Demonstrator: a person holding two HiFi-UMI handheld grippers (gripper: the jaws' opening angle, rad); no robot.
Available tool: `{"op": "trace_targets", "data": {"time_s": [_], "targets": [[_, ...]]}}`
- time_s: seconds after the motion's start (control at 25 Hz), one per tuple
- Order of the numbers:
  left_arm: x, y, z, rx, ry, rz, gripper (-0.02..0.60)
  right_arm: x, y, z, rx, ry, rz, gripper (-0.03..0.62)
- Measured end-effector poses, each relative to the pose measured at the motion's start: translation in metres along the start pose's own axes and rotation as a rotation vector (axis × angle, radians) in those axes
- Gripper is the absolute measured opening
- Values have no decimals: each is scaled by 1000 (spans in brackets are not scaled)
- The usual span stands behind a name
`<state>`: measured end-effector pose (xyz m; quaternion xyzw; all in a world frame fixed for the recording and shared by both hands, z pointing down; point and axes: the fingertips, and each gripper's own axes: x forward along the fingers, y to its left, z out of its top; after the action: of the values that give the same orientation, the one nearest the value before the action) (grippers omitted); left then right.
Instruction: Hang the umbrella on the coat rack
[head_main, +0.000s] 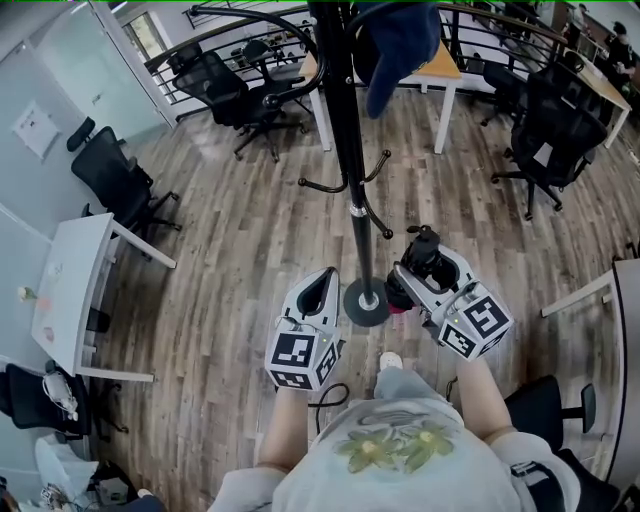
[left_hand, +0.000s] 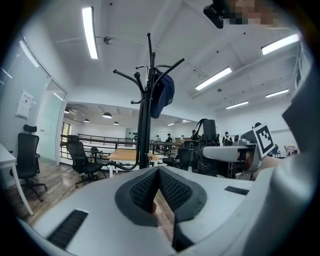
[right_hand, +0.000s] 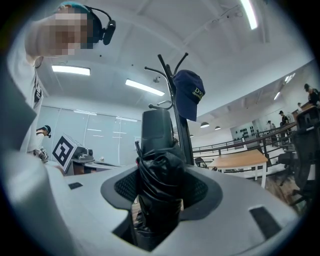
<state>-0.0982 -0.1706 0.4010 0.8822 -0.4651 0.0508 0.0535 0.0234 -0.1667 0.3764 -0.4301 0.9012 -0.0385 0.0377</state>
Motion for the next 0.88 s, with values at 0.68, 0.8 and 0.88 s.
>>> {"op": "trace_targets", "data": {"time_s": [0.68, 0.8, 0.88], "targets": [[38, 36, 0, -26, 12, 106, 2, 49, -40, -12, 21, 43, 91, 222], [44, 41, -2, -36, 12, 131, 2, 54, -49, -21, 31, 64, 105, 222], [49, 43, -4, -42, 12, 143, 2, 57, -54, -28, 35, 82, 115, 222]]}}
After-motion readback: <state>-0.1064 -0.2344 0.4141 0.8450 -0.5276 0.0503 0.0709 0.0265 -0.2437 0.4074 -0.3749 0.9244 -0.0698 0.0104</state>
